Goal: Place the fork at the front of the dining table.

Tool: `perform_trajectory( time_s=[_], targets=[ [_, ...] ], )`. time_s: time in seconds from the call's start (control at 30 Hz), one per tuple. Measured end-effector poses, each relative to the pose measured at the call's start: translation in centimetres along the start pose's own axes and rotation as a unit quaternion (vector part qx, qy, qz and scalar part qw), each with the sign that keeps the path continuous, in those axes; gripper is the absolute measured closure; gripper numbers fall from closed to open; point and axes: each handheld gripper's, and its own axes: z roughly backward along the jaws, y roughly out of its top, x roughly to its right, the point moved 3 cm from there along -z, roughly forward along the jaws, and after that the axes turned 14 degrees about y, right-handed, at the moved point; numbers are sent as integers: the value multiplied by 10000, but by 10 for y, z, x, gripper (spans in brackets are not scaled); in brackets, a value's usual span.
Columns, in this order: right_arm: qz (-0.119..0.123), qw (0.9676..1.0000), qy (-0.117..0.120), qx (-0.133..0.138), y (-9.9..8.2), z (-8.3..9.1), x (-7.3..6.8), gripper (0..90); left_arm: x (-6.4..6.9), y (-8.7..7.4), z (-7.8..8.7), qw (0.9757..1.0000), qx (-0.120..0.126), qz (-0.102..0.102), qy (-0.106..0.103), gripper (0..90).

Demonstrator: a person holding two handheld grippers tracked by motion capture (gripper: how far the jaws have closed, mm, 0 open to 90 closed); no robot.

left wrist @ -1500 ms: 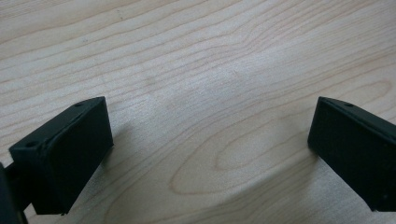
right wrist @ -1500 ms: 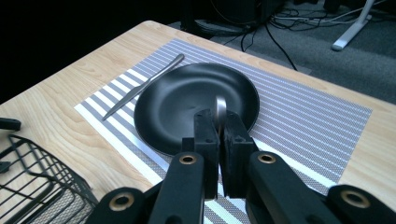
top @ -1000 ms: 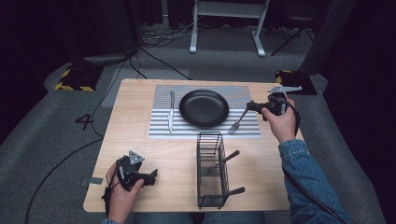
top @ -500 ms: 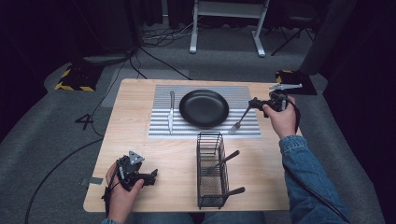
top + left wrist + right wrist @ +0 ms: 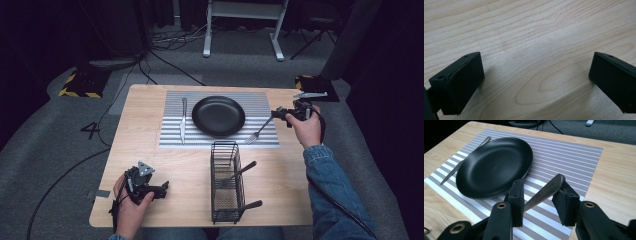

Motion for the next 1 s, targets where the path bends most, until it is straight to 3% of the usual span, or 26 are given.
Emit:
perform_trajectory(
  time_s=[0.3, 1.0],
  targets=[
    [-62, 10000, -47, -42, -12, -1, 9, 593, 0, 0, 0, 10000, -2, -4, 0, 0],
    [-458, 9985, -227, -218, -43, 2, 42, 592, 0, 0, 0, 10000, -2, -3, 1, 1]
  ],
)
